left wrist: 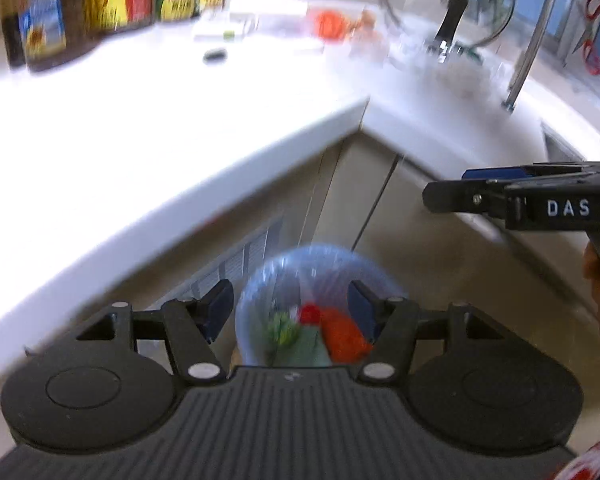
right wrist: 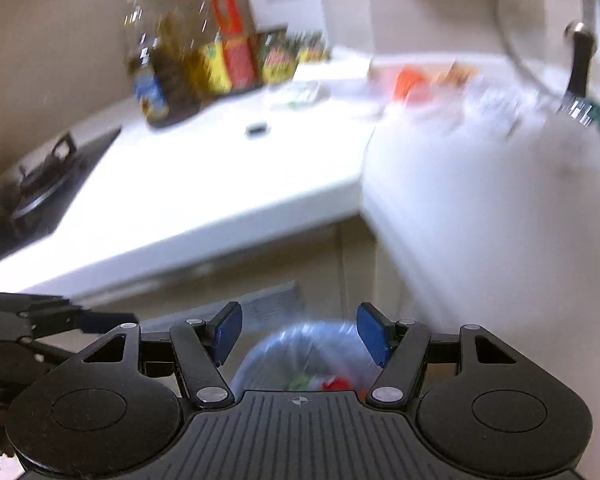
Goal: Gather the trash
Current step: 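Raise both open tools back up to the counter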
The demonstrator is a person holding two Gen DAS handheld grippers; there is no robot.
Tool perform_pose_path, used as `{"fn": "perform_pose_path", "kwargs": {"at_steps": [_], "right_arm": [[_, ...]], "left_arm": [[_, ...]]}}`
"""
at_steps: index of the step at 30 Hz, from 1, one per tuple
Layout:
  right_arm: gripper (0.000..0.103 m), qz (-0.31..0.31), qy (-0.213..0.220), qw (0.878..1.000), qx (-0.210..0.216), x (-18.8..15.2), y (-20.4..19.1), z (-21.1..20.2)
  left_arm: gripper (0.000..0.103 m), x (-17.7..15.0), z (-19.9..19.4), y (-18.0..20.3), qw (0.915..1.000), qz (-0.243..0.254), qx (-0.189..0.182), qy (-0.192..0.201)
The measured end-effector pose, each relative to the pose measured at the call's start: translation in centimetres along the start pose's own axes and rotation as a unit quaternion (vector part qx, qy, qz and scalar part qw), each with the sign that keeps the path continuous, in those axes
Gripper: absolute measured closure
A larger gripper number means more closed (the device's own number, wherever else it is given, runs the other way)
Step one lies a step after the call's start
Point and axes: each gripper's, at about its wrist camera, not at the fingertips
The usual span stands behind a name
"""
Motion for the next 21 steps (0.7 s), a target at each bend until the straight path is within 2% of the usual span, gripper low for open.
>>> {"fn": "perform_pose_path", "kwargs": {"at_steps": [2,8,15,21], "right_arm": [[0.039,0.004,0.018,1.000,-0.017,1.1,0.5,-0.9],[0.039,0.037,0.056,0.994,-0.089,3.5,3.1,-2.6],[0.039,0.094,0.080,0.978,-0.167,5.0,7.5,-4.0],[0.039,0.095,0.094,0.970,-0.204,6.0,10.8,-4.8]], "left_arm": [[0.036,1.2,-0.7,0.3,0.9998,0.006,-0.002,0.019],[0.030,5.1,-0.7,1.2,0.9981,0.028,-0.018,0.053],[0.021,9.1,-0.4,2.3,0.9946,0.062,-0.040,0.072],[0.018,11.6,1.9,3.7,0.9931,0.082,-0.039,0.074]]}}
Point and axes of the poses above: each gripper's, at about its wrist camera, not at the fingertips, and z roughly the way its jaws point, y to its right, x to its top
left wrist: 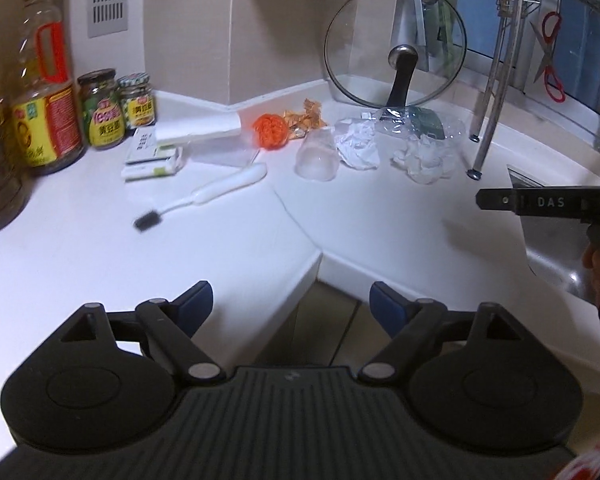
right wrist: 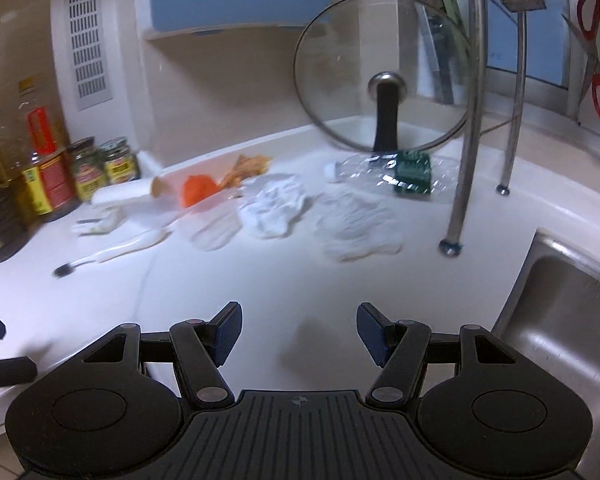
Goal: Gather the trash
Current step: 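Raise both open tools back up to the counter, then grasp the clear plastic cup with the left gripper while the right gripper grasps the crumpled white tissue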
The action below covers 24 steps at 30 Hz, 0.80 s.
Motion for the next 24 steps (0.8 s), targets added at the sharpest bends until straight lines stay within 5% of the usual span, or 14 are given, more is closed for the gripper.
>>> {"fn": "perform_pose_path", "kwargs": {"at_steps": [4,10,24], "right_arm": [[0.038,-0.025,0.003,1.000,-0.004,1.6,1.4,2.5],[0.020,-0.057,0.019,0.998,0.009,4.6,4.3,6.8],[0.020,-0.080,-0.023,0.993,0.087,6.0,8.9,15.3]], "left_arm": [[0.017,1.7,2.3,0.8,0.9999,-0.001,0.013,0.002],[0.017,4.8,6.3,2.3,0.9988,-0.014,0.046,-0.001],[0.017,10.1,14.2,5.9,0.9958,0.017,0.090,-0.006]]}}
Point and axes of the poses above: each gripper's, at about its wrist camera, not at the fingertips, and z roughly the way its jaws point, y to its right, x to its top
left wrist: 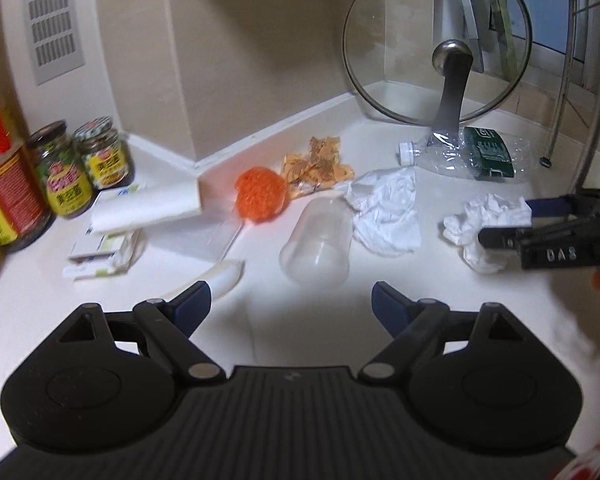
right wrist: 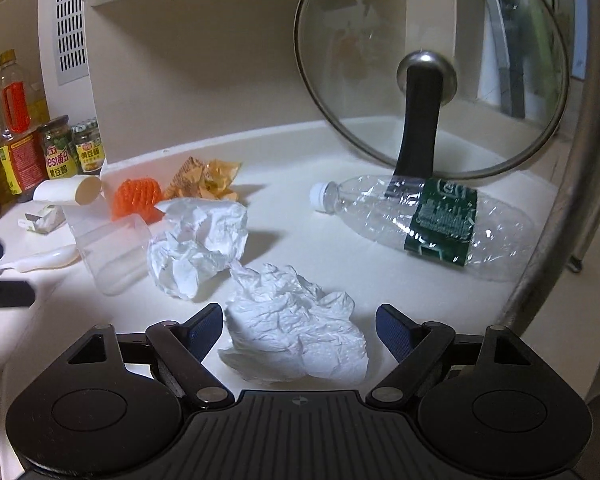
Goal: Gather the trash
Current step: 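Grasp the clear plastic cup with the left gripper while the right gripper grasps the crumpled white tissue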
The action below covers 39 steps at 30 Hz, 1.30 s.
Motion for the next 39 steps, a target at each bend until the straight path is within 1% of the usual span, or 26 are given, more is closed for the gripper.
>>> {"fn": "perform_pose_path", "kwargs": {"at_steps": [2,4,6,7,8,9,10,11,14,16,21,27,28,29,34,39], "right_arm": [[0.020,0.000,-0.002,1.000,0.015,-0.2,0.4,0.2],[0.020,-0.003,0.001,1.000,0.020,-0.2,0.5,0.4],[0.024,-0.005,0.001,1.000,0.026,-0.4,0.7,0.5],[0.036,-0.004,0.000,1.000,0.029,-0.4,0.8,0.5],[0.045,-0.004,-0.002,0.999,0.033,-0.5,0.9,0.6],[0.046,-0.004,-0.002,0.999,0.034,-0.5,0.9,0.5],[0.051,-0.004,-0.001,0.999,0.033,-0.6,0.9,0.4],[0.060,-0.006,-0.001,0.999,0.034,-0.6,0.9,0.3],[0.069,-0.014,0.002,0.999,0.032,-0.8,0.7,-0.1],[0.072,-0.016,0.006,0.999,0.032,-0.9,0.5,-0.5],[0.073,-0.008,0.015,0.999,0.035,-0.9,0.4,-1.6],[0.073,0.003,0.017,0.999,0.034,-1.1,0.4,-2.3],[0.073,0.004,0.017,0.999,0.033,-1.1,0.4,-2.3],[0.073,0.004,0.017,0.999,0.032,-1.2,0.3,-2.4],[0.073,0.008,0.015,0.999,0.031,-1.6,0.2,-2.6],[0.073,0.014,0.013,0.999,0.033,-1.7,-0.2,-3.0]], "left_arm": [[0.017,0.7,1.0,0.3,1.0000,0.007,-0.002,-0.001],[0.017,1.3,2.0,0.6,0.9999,0.015,-0.003,-0.003],[0.017,1.7,2.9,0.9,0.9997,0.022,-0.004,-0.004],[0.017,1.9,3.3,1.0,0.9996,0.026,-0.005,-0.006],[0.017,2.1,3.7,1.0,0.9995,0.030,-0.007,-0.007],[0.017,2.2,4.0,1.0,0.9994,0.032,-0.008,-0.009],[0.017,2.3,4.3,1.0,0.9993,0.034,-0.010,-0.010],[0.017,2.4,4.6,1.0,0.9992,0.035,-0.012,-0.011],[0.017,2.8,5.3,1.1,0.9989,0.043,-0.013,-0.014],[0.017,3.0,5.7,1.3,0.9986,0.048,-0.015,-0.016],[0.018,3.3,6.9,1.8,0.9974,0.062,-0.023,-0.030],[0.040,3.4,7.9,2.2,0.9960,0.072,-0.022,-0.047],[0.049,3.3,8.0,2.3,0.9958,0.075,-0.020,-0.049],[0.053,3.3,8.0,2.4,0.9954,0.079,-0.018,-0.052],[0.056,3.0,7.3,2.3,0.9957,0.077,-0.013,-0.049],[0.056,2.5,5.5,2.0,0.9969,0.063,-0.021,-0.043]]}}
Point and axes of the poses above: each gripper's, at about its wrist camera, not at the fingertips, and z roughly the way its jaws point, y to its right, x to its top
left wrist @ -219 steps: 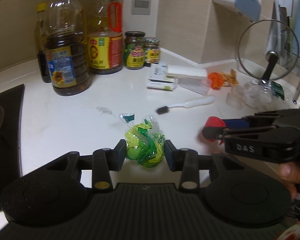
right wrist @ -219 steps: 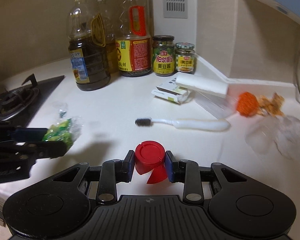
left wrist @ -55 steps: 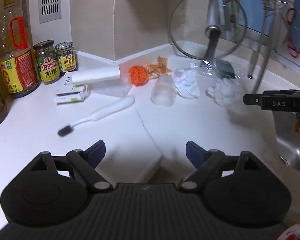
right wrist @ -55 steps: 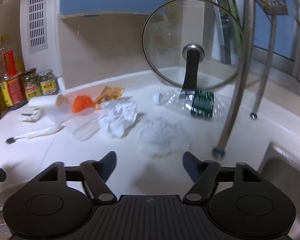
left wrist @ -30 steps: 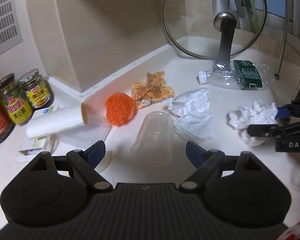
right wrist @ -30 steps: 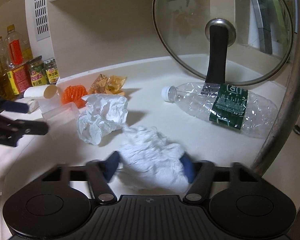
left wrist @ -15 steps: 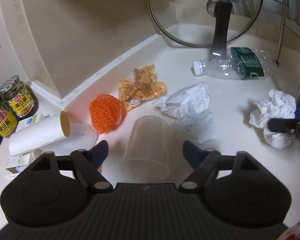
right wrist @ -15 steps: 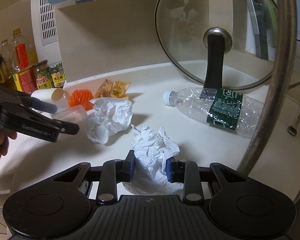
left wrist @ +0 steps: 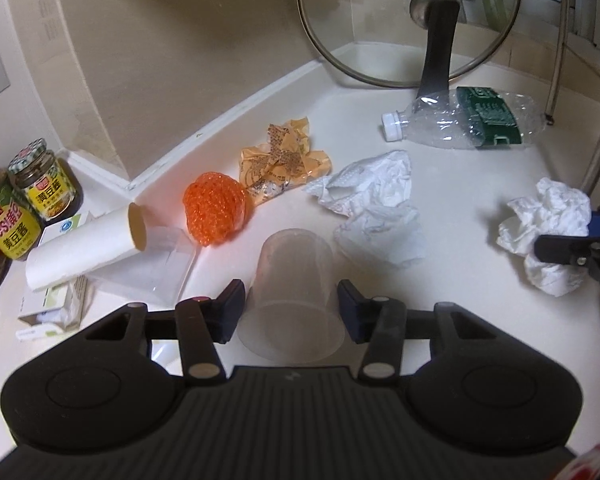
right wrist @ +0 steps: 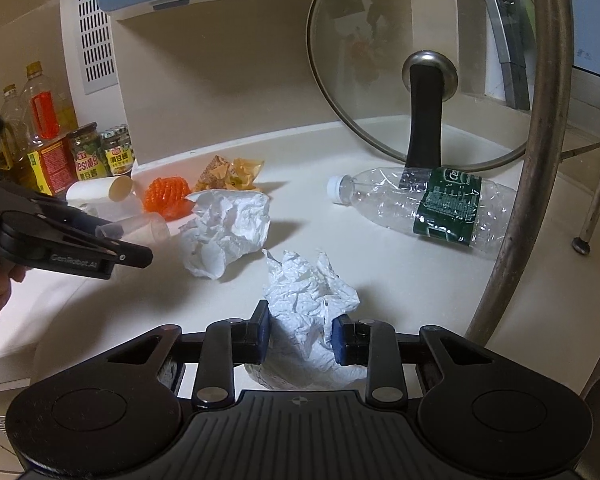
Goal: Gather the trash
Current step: 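Grasp the clear plastic cup with the left gripper while the right gripper grasps the crumpled white tissue, then lift the cup and tissue and carry both over the wastebasket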
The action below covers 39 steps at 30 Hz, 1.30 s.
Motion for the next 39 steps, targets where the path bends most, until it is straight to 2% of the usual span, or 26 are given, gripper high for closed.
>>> {"fn": "perform_pose_path", "kwargs": {"at_steps": [12,18,23,31,35,39], "right_arm": [[0.073,-0.014,0.005,0.999,0.041,-0.3,-2.9,-1.7],[0.073,-0.017,0.005,0.997,0.071,-1.4,-6.6,-4.2],[0.073,-0.024,0.009,0.996,0.081,-3.3,-11.2,-7.5],[0.072,-0.037,-0.002,0.995,0.089,-8.2,-19.5,-11.3],[0.072,-0.042,-0.029,0.994,0.092,-11.6,-22.3,-10.7],[0.072,-0.053,-0.073,0.991,0.097,-15.1,-23.8,-8.3]], "left_arm": [[0.056,-3.7,-6.5,-0.3,0.9986,-0.051,-0.003,0.018],[0.056,-7.8,-11.5,-1.3,0.9965,-0.080,-0.005,0.024],[0.056,-12.7,-15.2,-2.6,0.9947,-0.101,-0.012,0.019],[0.056,-21.8,-18.0,-4.9,0.9927,-0.117,-0.021,-0.022],[0.056,-25.6,-17.1,-5.2,0.9909,-0.120,-0.027,-0.055],[0.056,-28.6,-15.4,-5.2,0.9877,-0.125,-0.033,-0.088]]}}
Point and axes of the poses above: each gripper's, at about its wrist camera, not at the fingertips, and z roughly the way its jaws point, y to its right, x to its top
